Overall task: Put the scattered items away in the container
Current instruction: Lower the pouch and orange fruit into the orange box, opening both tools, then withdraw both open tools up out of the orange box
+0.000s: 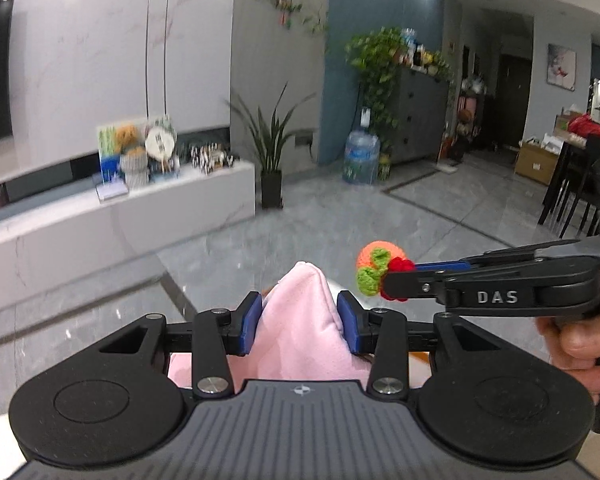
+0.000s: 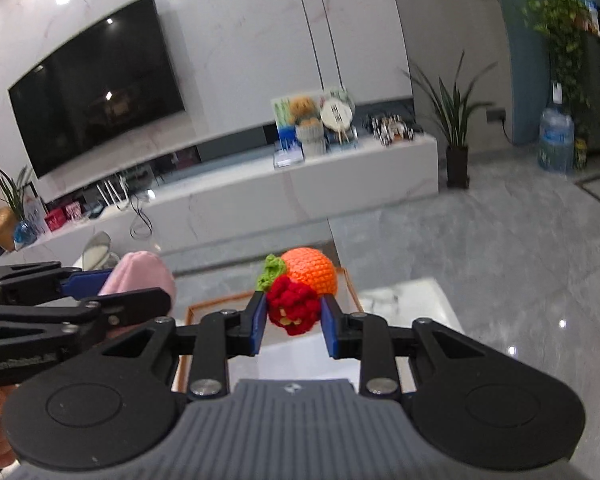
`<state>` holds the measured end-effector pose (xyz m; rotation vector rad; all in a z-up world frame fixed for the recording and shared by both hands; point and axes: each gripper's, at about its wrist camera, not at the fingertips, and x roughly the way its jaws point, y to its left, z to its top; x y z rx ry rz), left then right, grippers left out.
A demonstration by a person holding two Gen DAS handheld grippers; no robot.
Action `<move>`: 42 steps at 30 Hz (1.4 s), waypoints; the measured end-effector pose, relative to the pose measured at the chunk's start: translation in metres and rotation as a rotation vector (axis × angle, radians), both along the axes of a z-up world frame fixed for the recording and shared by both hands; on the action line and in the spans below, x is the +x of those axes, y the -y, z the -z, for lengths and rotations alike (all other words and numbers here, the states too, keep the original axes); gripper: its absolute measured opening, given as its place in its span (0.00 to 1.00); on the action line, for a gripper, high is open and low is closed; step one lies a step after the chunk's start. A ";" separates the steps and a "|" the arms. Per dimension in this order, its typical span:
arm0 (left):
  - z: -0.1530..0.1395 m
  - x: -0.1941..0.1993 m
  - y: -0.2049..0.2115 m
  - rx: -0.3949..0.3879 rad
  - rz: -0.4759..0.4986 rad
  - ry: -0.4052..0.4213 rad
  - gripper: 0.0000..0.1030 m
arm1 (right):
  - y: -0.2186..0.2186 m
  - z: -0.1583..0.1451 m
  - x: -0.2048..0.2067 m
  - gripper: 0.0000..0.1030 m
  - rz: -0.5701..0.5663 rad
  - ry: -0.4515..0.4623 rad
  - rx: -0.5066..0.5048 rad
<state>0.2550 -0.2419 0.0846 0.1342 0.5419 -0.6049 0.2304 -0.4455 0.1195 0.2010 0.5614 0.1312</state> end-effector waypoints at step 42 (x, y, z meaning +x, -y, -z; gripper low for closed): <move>0.071 0.076 0.010 0.059 -0.092 -0.178 0.54 | -0.012 0.071 0.048 0.40 0.001 -0.208 -0.042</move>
